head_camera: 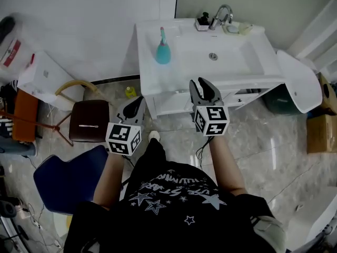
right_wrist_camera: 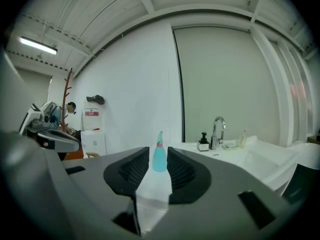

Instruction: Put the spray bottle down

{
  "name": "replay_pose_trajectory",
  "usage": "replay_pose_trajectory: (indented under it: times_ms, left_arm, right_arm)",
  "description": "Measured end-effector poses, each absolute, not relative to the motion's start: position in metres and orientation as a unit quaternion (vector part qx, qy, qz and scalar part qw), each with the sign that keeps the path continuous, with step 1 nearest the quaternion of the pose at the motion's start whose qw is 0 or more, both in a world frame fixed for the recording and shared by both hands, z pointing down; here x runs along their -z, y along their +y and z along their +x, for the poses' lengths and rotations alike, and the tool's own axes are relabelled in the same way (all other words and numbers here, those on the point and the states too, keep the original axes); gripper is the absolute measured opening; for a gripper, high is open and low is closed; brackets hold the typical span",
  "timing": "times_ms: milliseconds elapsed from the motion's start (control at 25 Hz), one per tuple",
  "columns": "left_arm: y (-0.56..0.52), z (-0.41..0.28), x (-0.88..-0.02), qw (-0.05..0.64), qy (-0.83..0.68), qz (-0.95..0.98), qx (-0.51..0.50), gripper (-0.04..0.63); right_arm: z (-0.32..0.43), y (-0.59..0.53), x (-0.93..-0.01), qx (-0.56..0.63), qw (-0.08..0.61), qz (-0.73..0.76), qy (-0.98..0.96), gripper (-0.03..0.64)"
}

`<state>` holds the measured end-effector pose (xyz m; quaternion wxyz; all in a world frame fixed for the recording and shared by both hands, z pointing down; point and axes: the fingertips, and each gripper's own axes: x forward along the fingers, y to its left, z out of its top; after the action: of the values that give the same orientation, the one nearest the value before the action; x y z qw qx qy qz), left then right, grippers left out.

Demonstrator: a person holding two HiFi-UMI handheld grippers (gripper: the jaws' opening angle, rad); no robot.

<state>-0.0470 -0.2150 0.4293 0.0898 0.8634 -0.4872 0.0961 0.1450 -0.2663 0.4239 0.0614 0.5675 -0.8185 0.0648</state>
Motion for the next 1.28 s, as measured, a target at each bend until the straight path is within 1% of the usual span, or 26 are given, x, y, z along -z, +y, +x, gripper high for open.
replay_pose_trajectory:
  times_ms: [120,200,240,520,960,1280]
  left_arm:
    - [-0.174,-0.034,-0.431,0.091,-0.49,0.862,-0.098,0.015]
    - [-0.147,-0.027,-0.437,0.097,-0.493,0.859,-0.103,0.015]
    - [-0.134,-0.024,-0.441,0.101,-0.494,0.857,-0.106,0.015]
    - [-0.064,-0.017,-0.457,0.124,-0.501,0.848,-0.123,0.015]
    - [-0.037,-0.006,-0.461,0.129,-0.459,0.87,-0.128,0.015]
    - [0.017,-0.06,-0.475,0.145,-0.446,0.873,-0.139,0.015]
  right_arm:
    - [0.163,-0.227,-0.427,-0.076,0.054,0.572,-0.815,0.085]
    - [0.176,-0.204,-0.433,-0.088,0.048,0.578,-0.81,0.026]
    - [0.182,-0.194,-0.438,-0.095,0.044,0.581,-0.807,0.017]
    - [0.207,-0.147,-0.468,-0.154,0.031,0.59,-0.792,0.012]
    - [0.205,-0.113,-0.47,-0.154,0.056,0.601,-0.782,0.012]
    - [0.155,-0.06,-0.475,-0.16,0.068,0.606,-0.776,0.012]
